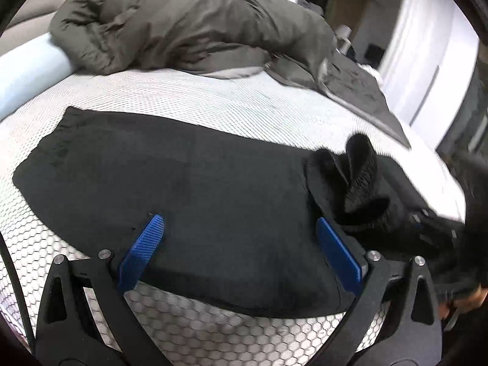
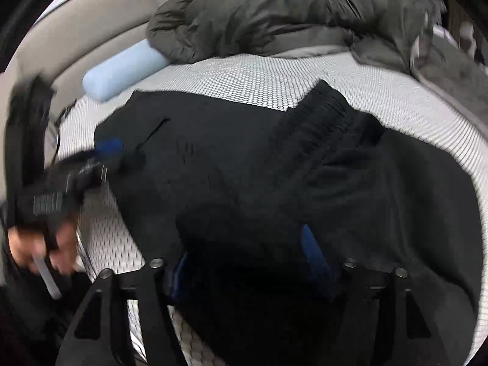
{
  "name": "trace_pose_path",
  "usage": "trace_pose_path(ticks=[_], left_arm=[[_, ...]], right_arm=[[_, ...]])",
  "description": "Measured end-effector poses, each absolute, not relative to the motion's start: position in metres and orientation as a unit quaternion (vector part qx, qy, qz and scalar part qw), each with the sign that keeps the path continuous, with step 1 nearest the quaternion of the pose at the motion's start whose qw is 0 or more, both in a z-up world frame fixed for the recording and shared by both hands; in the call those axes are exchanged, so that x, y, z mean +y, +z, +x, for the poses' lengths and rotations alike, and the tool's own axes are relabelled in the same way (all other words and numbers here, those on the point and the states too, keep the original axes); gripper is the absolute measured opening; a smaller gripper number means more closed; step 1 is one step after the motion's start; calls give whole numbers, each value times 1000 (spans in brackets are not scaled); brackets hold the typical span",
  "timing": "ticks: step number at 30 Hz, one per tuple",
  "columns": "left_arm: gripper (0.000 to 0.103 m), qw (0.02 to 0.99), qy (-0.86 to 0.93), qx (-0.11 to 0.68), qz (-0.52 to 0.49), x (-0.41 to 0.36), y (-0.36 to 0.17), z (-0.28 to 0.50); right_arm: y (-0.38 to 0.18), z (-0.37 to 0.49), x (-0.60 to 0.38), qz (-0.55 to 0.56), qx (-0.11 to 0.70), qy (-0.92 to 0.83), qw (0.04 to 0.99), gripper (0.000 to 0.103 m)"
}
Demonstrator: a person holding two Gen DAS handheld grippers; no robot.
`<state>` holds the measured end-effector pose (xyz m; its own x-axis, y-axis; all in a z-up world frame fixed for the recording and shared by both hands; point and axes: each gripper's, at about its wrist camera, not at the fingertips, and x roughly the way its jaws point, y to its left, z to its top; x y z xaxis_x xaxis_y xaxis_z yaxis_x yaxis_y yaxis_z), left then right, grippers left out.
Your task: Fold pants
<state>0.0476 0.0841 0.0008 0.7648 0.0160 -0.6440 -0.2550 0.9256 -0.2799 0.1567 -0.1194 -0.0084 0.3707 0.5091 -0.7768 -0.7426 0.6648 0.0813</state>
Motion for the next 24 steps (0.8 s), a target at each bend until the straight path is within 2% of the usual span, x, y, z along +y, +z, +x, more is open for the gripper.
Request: trace_pose_path(ticks=[6,9,11,14,15,18,24], left_arm=[[100,896,-2,330,-299,100,6,51],[100,896,-50,336,-286,76,5,63],[97,899,-72,348,-254,52,1,70],[80,905,-75,379,-179,20,-9,76],[70,903,-71,392,-161,14,-12,77],[55,897,-73,423,-108,4,-25,74],[55,897,-69,417,-132,13,-28,69]], right_arm=[[21,129,-163,-138,384,378,831,76],[38,119,-201,-117,354,363,854,83],[38,128,-230,-85,335,355,869,83],[19,153,-267,-32,357,312,880,82],[12,159,-280,-10,374,294,880,80],[4,161,-309,24,380,288,879,80],[-14,149,-344,-19,411,275,869,80]])
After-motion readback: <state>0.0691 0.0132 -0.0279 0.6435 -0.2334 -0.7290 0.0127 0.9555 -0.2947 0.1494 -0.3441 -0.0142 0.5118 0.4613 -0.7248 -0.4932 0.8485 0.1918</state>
